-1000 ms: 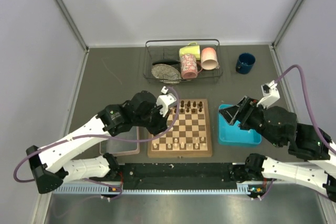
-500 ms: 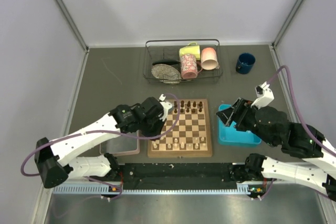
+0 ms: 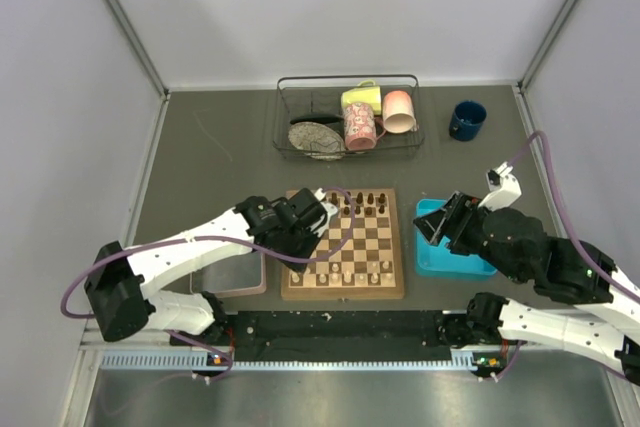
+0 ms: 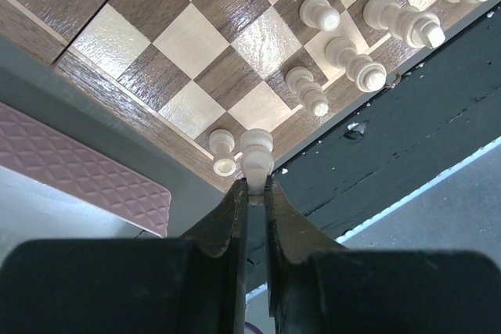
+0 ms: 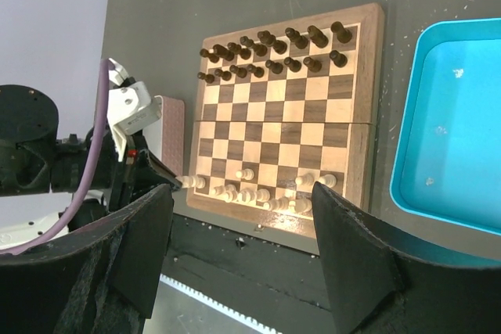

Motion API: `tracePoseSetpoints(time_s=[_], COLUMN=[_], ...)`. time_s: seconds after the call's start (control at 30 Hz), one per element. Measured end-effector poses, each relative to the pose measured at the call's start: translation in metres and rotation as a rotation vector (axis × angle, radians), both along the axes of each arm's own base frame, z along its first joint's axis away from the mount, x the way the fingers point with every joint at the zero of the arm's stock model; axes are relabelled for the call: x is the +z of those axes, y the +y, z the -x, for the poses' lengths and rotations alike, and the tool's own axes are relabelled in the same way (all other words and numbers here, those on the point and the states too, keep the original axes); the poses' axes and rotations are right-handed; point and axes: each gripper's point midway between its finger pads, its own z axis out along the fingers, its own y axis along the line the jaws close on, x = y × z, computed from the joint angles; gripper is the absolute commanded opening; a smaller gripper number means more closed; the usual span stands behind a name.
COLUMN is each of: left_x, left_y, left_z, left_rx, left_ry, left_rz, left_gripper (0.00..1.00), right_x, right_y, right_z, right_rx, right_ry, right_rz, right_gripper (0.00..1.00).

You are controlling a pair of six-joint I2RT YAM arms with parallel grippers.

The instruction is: Set up the chess pieces on the board

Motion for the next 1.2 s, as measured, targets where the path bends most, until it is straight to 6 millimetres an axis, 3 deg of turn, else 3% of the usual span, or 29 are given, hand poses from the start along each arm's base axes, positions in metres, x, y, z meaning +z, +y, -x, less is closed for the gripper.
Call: tracePoseSetpoints(time_s=[0.33, 0.8, 1.2], left_x=[-0.012, -0.032, -0.033], left_y=[-0.008, -0.004, -0.009], left_z=[0.003, 0.007, 0.004], left_rx=[-0.026, -0.030, -0.032], left_ry=[0.018, 0.048, 0.039], left_rz=[-0.018, -0.063, -0.044], left_gripper=[0.00, 0.00, 0.00], right_x=[-0.001, -0.003, -0.004], right_y=[-0.002, -0.003, -0.004], right_z=[0.001, 0.002, 0.002], right_rx=[-0.004, -0.008, -0.012], right_ry=[0.006, 0.015, 0.016], right_rz=[-0.001, 0.003, 0.005], right_gripper=[0.71, 0.71, 0.71])
